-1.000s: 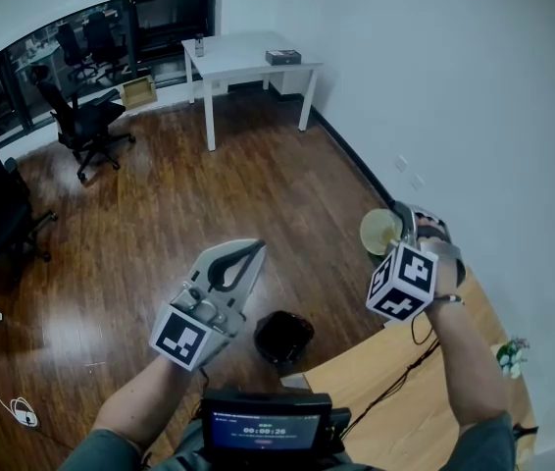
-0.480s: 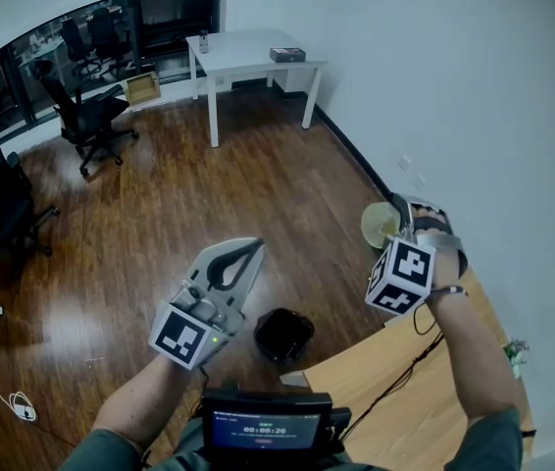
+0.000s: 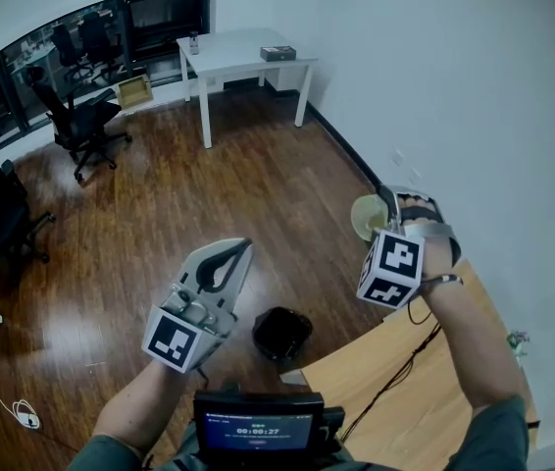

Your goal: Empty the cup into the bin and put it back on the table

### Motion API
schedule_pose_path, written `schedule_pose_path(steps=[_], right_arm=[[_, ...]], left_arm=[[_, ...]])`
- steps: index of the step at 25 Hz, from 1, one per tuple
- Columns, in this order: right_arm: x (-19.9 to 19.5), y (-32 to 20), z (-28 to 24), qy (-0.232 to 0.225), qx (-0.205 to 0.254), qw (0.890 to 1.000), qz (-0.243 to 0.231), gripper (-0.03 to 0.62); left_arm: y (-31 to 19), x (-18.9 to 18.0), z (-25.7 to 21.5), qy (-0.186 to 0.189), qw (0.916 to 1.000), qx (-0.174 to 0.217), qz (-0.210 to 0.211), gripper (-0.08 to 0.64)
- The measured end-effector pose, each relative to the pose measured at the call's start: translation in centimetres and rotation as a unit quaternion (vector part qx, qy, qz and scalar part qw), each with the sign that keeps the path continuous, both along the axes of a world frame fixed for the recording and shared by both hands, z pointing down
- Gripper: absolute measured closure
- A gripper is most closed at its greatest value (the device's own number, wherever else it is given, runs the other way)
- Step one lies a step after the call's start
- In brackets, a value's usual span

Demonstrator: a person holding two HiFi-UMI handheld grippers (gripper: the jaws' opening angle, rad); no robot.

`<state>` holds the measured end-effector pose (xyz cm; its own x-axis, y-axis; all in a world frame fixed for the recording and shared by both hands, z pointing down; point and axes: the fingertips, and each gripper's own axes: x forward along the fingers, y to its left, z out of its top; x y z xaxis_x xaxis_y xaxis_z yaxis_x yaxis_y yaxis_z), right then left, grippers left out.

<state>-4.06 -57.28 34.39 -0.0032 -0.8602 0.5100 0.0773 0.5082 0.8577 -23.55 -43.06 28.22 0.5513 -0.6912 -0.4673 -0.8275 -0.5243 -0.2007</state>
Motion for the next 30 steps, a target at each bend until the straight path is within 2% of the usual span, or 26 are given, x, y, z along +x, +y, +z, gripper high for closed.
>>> schedule_pose_path(steps=[3, 30], right_arm=[[-0.9, 0.5, -0.4, -0.010, -0.005, 1.000, -0.010, 0.195], [-0.8, 0.8, -1.2, 0.042, 0.023, 0.998, -0.044, 0.195]], left_arm=[[0.1, -0.2, 0.0, -0.001, 1.0000, 0.000, -0.003, 0.561], [-0.5, 0.8, 0.7, -0.004, 1.0000, -0.006, 0.000, 0.561]])
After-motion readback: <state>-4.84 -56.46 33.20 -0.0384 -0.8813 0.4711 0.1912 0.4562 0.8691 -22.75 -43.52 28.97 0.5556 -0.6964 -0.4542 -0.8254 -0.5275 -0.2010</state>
